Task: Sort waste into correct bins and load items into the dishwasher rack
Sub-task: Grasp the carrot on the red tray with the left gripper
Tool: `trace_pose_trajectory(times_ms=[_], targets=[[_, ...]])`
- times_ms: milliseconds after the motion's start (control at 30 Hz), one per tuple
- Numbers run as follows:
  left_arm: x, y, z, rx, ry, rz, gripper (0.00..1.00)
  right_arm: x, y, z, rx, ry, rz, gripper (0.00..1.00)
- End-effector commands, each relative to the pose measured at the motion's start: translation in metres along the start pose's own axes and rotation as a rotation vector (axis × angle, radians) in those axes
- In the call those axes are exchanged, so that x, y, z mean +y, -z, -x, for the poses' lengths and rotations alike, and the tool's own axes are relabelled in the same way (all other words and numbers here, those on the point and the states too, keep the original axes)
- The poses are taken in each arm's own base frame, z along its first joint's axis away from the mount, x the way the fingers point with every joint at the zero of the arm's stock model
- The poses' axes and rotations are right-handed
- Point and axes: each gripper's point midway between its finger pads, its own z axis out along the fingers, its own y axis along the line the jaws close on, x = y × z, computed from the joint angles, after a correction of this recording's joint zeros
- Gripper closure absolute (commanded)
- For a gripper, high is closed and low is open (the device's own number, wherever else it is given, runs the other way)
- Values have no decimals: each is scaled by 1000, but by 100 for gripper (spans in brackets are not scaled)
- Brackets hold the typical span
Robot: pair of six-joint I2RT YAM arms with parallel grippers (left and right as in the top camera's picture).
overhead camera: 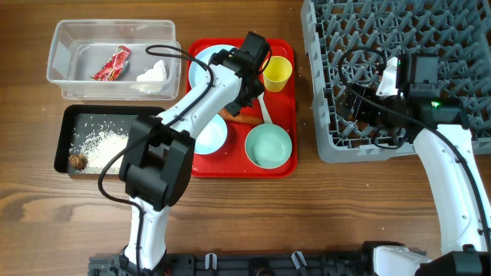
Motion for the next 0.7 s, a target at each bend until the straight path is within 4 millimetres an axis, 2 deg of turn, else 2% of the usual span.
trace_pose_trajectory(times_ms=[0, 67, 133, 300, 333, 367, 500, 667], targets=[[2, -12, -13, 33, 21, 27, 41, -1, 4, 2, -16, 24, -9, 0], [2, -11, -14, 39, 23, 24, 34, -1, 4, 2, -14, 24, -9, 0], [2, -6, -14, 65, 31, 16, 33, -1, 4, 1, -14, 23, -10, 0], [1, 38, -2, 31, 42, -37, 22, -1, 4, 0, -8, 22, -11, 0], [0, 39, -3, 32, 40, -41, 14, -1, 4, 0, -7, 22, -11, 0], [1, 37, -8, 38, 32, -31, 3, -1, 4, -1, -6, 21, -12, 0], [6, 16, -21, 49, 81, 25, 7, -2, 4, -3, 2, 20, -14, 0], [25, -21, -29, 63, 213, 130, 17, -2, 4, -4, 6, 19, -15, 0]])
